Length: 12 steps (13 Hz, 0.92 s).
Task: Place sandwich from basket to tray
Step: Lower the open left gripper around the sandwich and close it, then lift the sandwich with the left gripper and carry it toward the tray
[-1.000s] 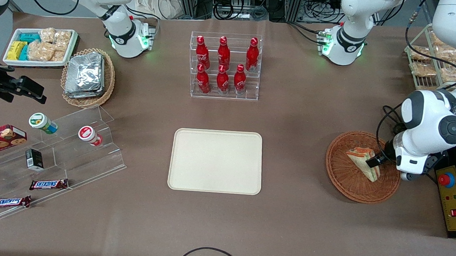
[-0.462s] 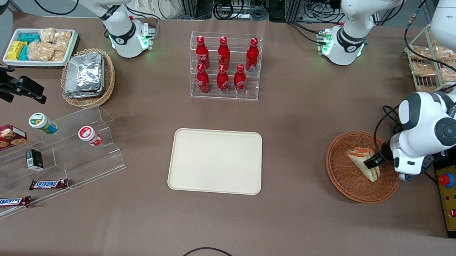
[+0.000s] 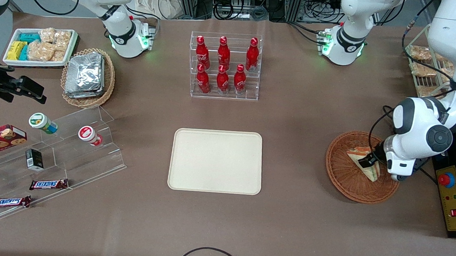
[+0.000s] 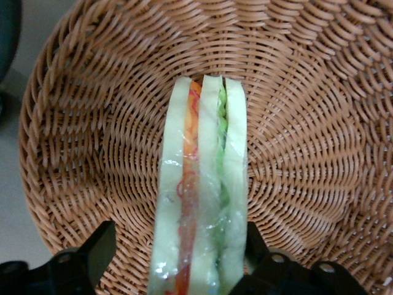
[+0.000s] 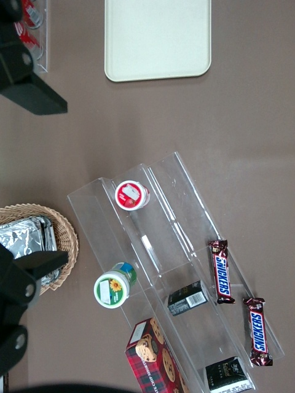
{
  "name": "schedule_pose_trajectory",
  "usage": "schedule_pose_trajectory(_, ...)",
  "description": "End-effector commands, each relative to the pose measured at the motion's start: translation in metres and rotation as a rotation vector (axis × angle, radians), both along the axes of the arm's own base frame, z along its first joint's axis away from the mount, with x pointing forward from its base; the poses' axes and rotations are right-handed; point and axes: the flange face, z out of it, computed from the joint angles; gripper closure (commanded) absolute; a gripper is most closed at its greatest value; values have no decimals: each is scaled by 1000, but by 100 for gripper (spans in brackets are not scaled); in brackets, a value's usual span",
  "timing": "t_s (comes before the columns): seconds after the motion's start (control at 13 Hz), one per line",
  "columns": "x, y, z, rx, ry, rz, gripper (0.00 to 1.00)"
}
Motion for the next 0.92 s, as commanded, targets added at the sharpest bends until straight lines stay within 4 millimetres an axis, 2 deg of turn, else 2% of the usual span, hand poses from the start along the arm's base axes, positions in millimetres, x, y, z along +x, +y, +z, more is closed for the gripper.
schedule_pose_trajectory(0.0, 2, -2, 3, 6, -2, -5, 100)
schedule_pose_trajectory(0.15, 5, -3, 14, 10, 4, -18, 100)
schedule_pose_trajectory(0.23, 10, -5, 29, 16, 20, -26, 100)
schedule_pose_trajectory(0.31, 15, -10, 46, 15, 46, -53, 100)
schedule_pose_trajectory(0.46, 35, -28, 97, 9, 83, -106, 100)
schedule_pose_trajectory(0.62, 51, -65, 145, -11, 110, -167, 99)
schedule_pose_trajectory(0.69, 55, -89, 162, -22, 106, -198, 93)
schedule_pose_trajectory(0.77, 55, -120, 174, -33, 89, -248, 91)
schedule_pose_trajectory(0.85, 52, -157, 178, -41, 81, -306, 94)
